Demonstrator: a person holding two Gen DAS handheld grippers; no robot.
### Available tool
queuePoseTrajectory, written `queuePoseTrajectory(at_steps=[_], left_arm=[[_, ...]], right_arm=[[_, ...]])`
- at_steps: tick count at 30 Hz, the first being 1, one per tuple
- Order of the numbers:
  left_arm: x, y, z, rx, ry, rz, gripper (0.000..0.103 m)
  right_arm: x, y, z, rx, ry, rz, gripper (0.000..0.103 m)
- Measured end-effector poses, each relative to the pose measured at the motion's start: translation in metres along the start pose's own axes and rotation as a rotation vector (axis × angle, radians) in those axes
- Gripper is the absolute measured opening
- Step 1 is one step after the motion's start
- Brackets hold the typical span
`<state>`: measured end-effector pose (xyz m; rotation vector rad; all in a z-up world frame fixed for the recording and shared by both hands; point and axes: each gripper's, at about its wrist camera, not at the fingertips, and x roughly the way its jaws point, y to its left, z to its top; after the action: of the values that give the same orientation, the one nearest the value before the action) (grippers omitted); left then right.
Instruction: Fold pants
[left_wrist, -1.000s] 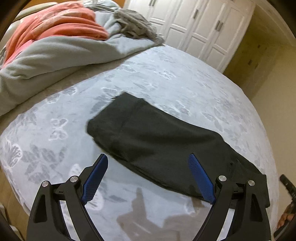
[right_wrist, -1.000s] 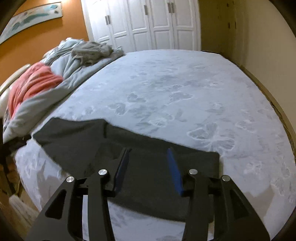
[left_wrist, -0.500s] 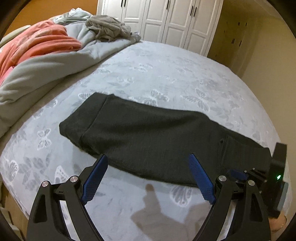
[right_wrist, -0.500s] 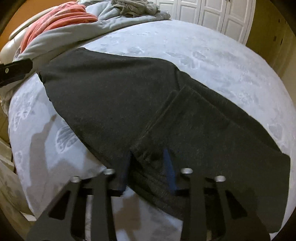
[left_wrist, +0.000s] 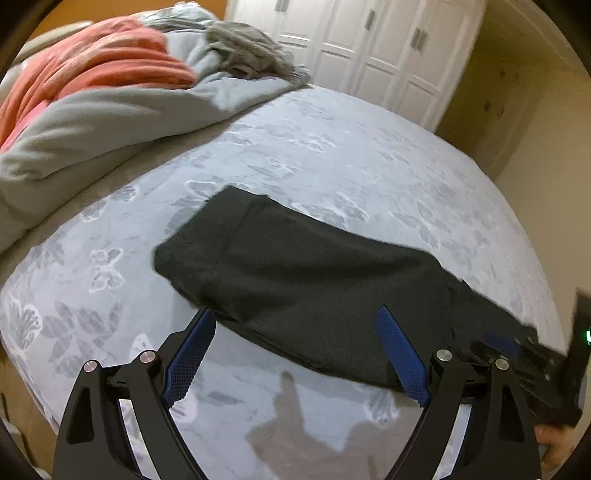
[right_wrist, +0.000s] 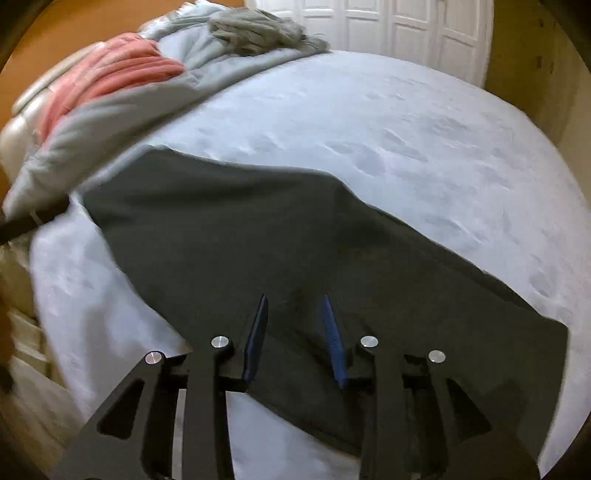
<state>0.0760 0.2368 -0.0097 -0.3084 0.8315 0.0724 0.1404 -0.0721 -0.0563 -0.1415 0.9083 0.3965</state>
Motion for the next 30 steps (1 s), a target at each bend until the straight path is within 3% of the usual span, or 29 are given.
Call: queuePoseTrajectory(at_steps=[2, 4, 8, 10, 14, 15, 17, 18, 19, 20, 21, 22, 24, 28, 30], left_arm=[[-0.002, 0.024, 0.004, -0.073, -0.01, -0.005, 0.086], [0.004, 0.056, 0.008, -0.198, 0.008, -0.022, 0.086], [0.04, 0.105, 0.009, -0.465, 0.085, -0.059, 0.086], [0.056, 0.105, 0.01, -0.473, 0.106, -0.079, 0.086], [0.089, 0.1, 0.006, -0.515, 0.137, -0.121, 0.086], [0.096, 0.101, 0.004, -0.538, 0.144, -0.134, 0.086], [0.099, 0.099, 0.005, -0.527, 0.094, -0.113, 0.086], [0.1, 0.095, 0.007, -0.516, 0.091, -0.111, 0.085], [0.101, 0.091, 0.008, -0.515, 0.087, -0.124, 0.075], [0.101, 0.088, 0.008, -0.523, 0.086, -0.135, 0.058], [0.105, 0.087, 0.007, -0.532, 0.112, -0.15, 0.034], [0.113, 0.086, 0.005, -0.553, 0.153, -0.204, 0.012], [0.116, 0.088, 0.002, -0.599, 0.171, -0.243, 0.011], [0.081, 0.069, 0.011, -0.54, 0.135, -0.313, 0.01], [0.061, 0.058, 0.009, -0.487, 0.135, -0.345, 0.01]], right_arm=[[-0.029, -0.028, -0.011, 0.064, -0.056, -0.011, 0.04], [-0.068, -0.072, -0.026, 0.162, -0.109, -0.057, 0.068], [-0.096, -0.141, -0.062, 0.289, -0.062, -0.213, 0.075], [-0.09, -0.175, -0.092, 0.437, -0.025, -0.183, 0.079], [-0.057, -0.202, -0.13, 0.654, 0.064, -0.067, 0.079], [-0.049, -0.205, -0.137, 0.708, 0.073, -0.029, 0.083], [-0.049, -0.202, -0.135, 0.695, 0.034, -0.02, 0.086], [-0.048, -0.199, -0.132, 0.681, 0.037, -0.013, 0.082], [-0.046, -0.196, -0.13, 0.673, 0.023, -0.005, 0.067], [-0.042, -0.193, -0.13, 0.674, 0.022, -0.005, 0.063], [-0.039, -0.193, -0.129, 0.672, 0.023, -0.021, 0.048], [-0.039, -0.191, -0.128, 0.662, 0.013, -0.03, 0.019], [-0.045, -0.194, -0.124, 0.684, -0.002, 0.01, 0.016], [-0.102, -0.206, -0.112, 0.659, -0.124, 0.087, 0.013], [-0.127, -0.208, -0.114, 0.633, -0.155, 0.06, 0.011]])
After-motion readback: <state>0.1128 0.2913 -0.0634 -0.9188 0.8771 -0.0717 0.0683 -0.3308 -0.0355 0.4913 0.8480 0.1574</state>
